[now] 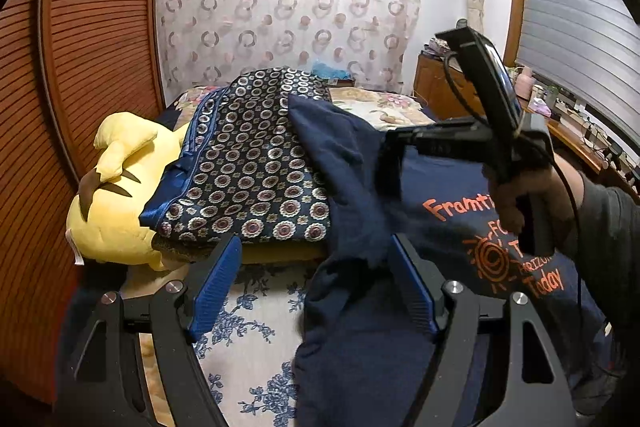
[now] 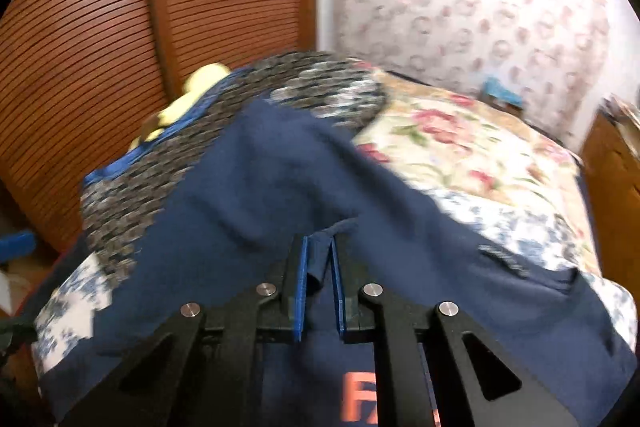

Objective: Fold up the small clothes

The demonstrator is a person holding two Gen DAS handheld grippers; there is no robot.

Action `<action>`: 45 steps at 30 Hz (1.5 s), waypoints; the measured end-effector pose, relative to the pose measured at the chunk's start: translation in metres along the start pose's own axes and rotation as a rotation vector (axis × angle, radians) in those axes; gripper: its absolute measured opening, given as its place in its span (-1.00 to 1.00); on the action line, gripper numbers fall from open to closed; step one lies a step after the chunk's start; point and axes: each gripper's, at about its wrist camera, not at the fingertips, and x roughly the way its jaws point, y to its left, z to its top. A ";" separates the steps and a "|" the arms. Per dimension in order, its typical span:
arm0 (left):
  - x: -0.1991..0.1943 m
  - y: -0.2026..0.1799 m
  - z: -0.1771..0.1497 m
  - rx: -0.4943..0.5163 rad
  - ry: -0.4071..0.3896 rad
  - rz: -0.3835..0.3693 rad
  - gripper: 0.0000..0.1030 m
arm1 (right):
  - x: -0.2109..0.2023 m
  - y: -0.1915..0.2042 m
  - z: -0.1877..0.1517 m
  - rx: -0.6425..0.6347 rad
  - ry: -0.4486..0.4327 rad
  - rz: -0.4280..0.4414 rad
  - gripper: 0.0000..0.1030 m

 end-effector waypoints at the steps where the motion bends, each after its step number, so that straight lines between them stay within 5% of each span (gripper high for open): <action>1: 0.001 -0.001 0.000 0.003 0.000 -0.002 0.48 | -0.001 -0.007 0.001 0.011 -0.004 -0.020 -0.77; 5: 0.004 -0.011 0.002 0.014 0.003 -0.009 0.48 | -0.002 -0.022 0.002 0.042 -0.004 -0.046 -0.70; 8: 0.007 -0.018 0.003 0.028 0.007 -0.018 0.48 | -0.011 -0.030 -0.002 0.036 -0.010 -0.049 -0.21; 13: 0.014 -0.033 0.006 0.050 0.013 -0.037 0.48 | -0.050 -0.034 -0.023 0.043 -0.043 -0.052 0.15; 31: 0.077 -0.104 0.010 0.150 0.117 -0.120 0.48 | -0.181 -0.132 -0.175 0.217 -0.007 -0.327 0.18; 45: 0.123 -0.128 0.009 0.189 0.238 -0.122 0.48 | -0.187 -0.175 -0.211 0.387 0.088 -0.386 0.18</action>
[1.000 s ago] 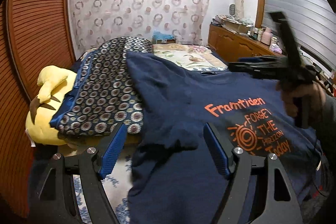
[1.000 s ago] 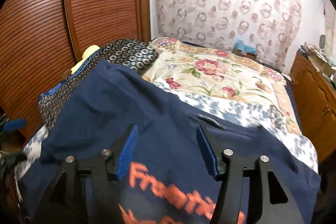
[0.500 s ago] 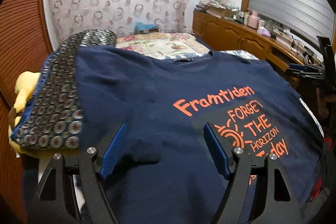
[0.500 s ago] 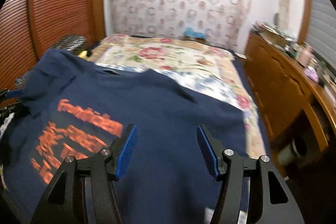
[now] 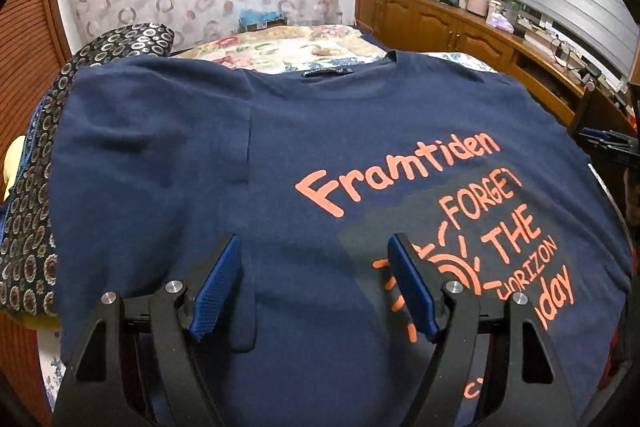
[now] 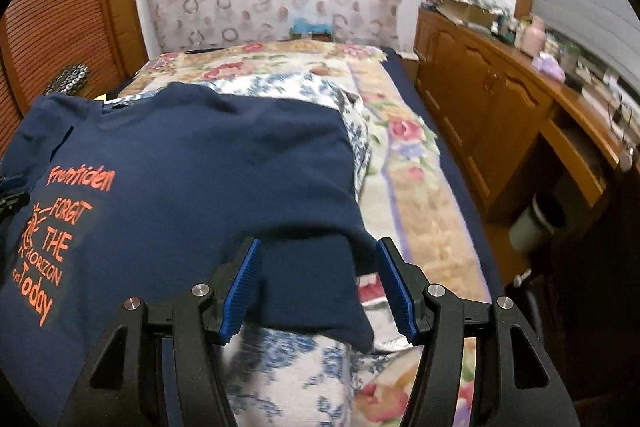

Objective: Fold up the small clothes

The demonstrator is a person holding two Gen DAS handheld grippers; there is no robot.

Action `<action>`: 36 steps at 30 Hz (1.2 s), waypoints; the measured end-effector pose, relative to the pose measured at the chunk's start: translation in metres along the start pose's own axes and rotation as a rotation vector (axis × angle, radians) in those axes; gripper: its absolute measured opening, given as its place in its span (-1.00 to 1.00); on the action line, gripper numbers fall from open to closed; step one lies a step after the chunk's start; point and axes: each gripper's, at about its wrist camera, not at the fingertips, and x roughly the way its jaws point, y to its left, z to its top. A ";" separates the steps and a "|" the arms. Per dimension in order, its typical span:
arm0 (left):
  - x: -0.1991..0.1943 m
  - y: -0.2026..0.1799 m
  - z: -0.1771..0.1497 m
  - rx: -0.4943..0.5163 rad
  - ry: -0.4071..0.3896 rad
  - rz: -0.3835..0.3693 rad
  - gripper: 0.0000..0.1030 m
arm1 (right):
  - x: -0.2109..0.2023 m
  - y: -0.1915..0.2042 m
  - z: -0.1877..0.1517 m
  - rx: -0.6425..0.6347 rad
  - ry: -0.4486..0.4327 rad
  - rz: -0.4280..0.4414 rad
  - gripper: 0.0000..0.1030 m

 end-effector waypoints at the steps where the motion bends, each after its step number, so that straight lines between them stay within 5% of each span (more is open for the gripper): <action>1: 0.002 0.000 0.001 -0.001 0.005 -0.001 0.48 | 0.001 -0.003 0.002 0.013 0.012 0.008 0.18; 18: 0.022 -0.007 0.002 0.031 0.046 -0.013 0.71 | -0.004 -0.032 0.005 0.098 0.083 0.104 0.12; 26: 0.024 -0.012 0.002 0.044 0.054 -0.020 0.83 | -0.006 -0.031 0.003 0.084 0.073 0.138 -0.28; 28: 0.024 -0.011 0.002 0.046 0.054 -0.019 0.83 | -0.007 -0.027 0.003 0.050 0.071 0.104 -0.37; 31: 0.025 -0.011 0.002 0.044 0.054 -0.021 0.83 | -0.011 -0.023 0.004 -0.015 0.065 0.026 -0.80; 36: 0.025 -0.011 0.003 0.044 0.055 -0.020 0.84 | -0.017 -0.017 0.006 -0.089 0.039 -0.022 -0.88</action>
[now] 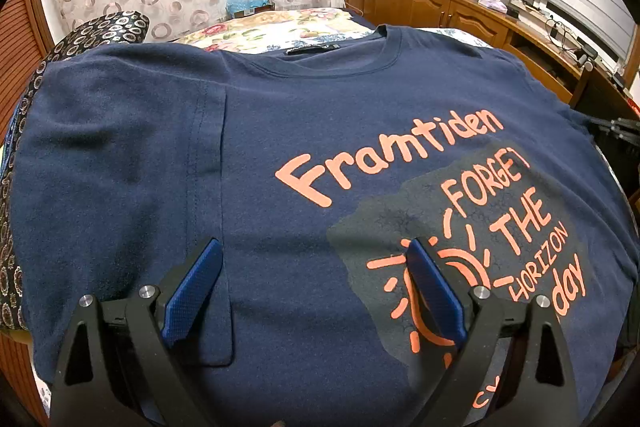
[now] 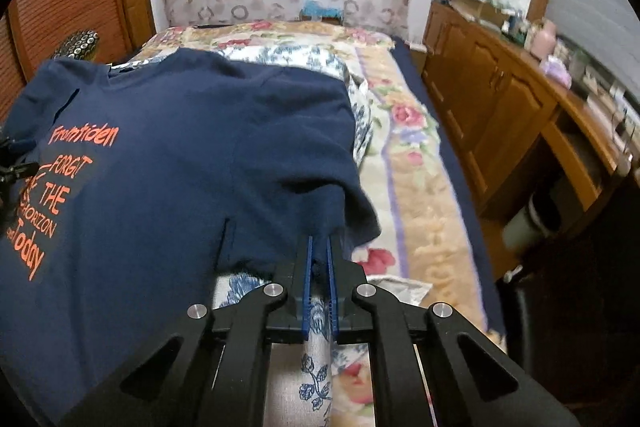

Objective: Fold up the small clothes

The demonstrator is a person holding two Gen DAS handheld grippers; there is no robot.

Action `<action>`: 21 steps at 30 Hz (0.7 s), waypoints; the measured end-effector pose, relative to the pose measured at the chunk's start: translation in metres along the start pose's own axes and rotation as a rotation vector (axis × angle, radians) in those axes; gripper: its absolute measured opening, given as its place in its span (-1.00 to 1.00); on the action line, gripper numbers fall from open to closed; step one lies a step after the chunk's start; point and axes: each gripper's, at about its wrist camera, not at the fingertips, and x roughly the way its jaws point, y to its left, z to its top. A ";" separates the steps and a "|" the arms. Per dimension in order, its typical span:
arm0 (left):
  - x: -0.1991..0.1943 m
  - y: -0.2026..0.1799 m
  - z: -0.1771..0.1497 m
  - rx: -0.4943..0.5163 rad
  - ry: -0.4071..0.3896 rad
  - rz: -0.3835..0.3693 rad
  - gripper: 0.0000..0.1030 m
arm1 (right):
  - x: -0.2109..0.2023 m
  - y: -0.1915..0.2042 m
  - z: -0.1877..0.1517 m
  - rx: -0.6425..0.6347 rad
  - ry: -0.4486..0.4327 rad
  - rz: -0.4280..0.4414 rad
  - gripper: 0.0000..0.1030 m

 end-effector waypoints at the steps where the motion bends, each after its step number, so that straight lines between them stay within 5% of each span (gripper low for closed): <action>1: 0.000 0.000 0.000 0.000 0.000 0.000 0.84 | -0.004 0.000 0.003 -0.002 -0.017 -0.010 -0.88; 10: 0.000 0.000 0.000 0.000 0.000 0.000 0.84 | -0.036 0.052 0.031 -0.125 -0.172 0.075 -0.88; 21: -0.005 0.001 -0.002 -0.001 -0.019 0.004 0.84 | 0.021 0.082 -0.006 -0.167 -0.041 0.183 -0.88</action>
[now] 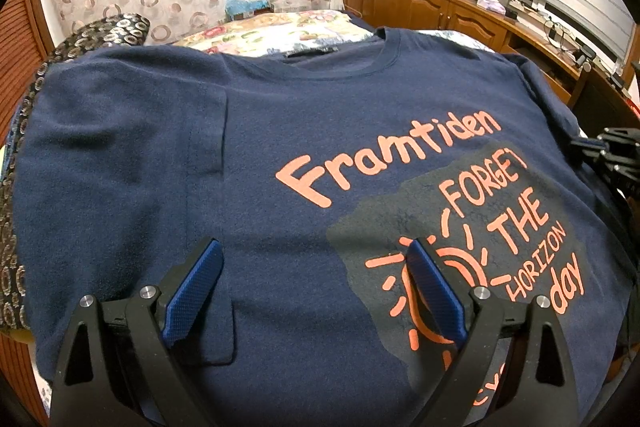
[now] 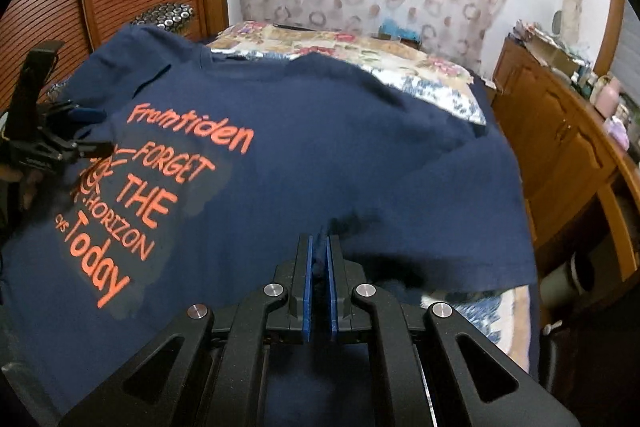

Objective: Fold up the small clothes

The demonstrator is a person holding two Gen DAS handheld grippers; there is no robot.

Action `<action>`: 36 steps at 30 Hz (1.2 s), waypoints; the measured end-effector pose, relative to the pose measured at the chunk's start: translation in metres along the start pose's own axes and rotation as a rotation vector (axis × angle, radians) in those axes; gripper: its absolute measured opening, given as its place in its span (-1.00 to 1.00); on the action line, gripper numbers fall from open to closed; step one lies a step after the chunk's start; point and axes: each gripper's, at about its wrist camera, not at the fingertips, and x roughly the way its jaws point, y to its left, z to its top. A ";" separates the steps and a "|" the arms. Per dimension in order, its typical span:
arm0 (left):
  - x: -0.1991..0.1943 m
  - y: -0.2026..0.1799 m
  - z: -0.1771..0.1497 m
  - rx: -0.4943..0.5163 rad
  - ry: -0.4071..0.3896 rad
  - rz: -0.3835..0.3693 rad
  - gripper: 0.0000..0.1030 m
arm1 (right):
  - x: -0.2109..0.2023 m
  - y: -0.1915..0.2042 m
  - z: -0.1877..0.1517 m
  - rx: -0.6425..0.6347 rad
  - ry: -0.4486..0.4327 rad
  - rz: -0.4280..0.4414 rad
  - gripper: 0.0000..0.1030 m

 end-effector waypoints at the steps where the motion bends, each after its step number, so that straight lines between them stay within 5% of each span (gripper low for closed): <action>1: -0.004 0.001 0.000 -0.004 -0.019 0.005 0.84 | 0.002 -0.002 0.002 0.002 -0.001 0.001 -0.88; 4: -0.018 0.001 0.003 -0.017 -0.056 -0.003 0.84 | 0.005 -0.005 0.005 0.006 0.005 -0.003 -0.82; 8: -0.041 -0.002 0.007 -0.008 -0.117 -0.018 0.84 | -0.004 0.004 0.017 -0.006 -0.014 -0.036 -0.37; 14: -0.061 -0.010 0.011 -0.004 -0.154 -0.036 0.84 | -0.042 -0.013 0.020 0.047 -0.123 -0.105 -0.01; 21: -0.066 -0.019 0.015 0.014 -0.172 -0.048 0.84 | -0.018 -0.050 0.005 0.140 -0.061 -0.212 0.04; 25: -0.062 -0.020 0.019 0.012 -0.169 -0.060 0.84 | 0.013 -0.067 -0.001 0.209 0.007 -0.185 0.04; 31: -0.050 -0.017 0.026 0.004 -0.158 -0.068 0.84 | 0.031 -0.077 -0.005 0.266 0.038 -0.126 -0.04; 33: -0.048 -0.016 0.030 0.006 -0.154 -0.067 0.84 | 0.033 -0.076 -0.006 0.268 0.032 -0.090 -0.31; 36: -0.048 -0.015 0.030 0.011 -0.159 -0.060 0.84 | 0.015 -0.083 -0.009 0.204 0.031 -0.149 -0.89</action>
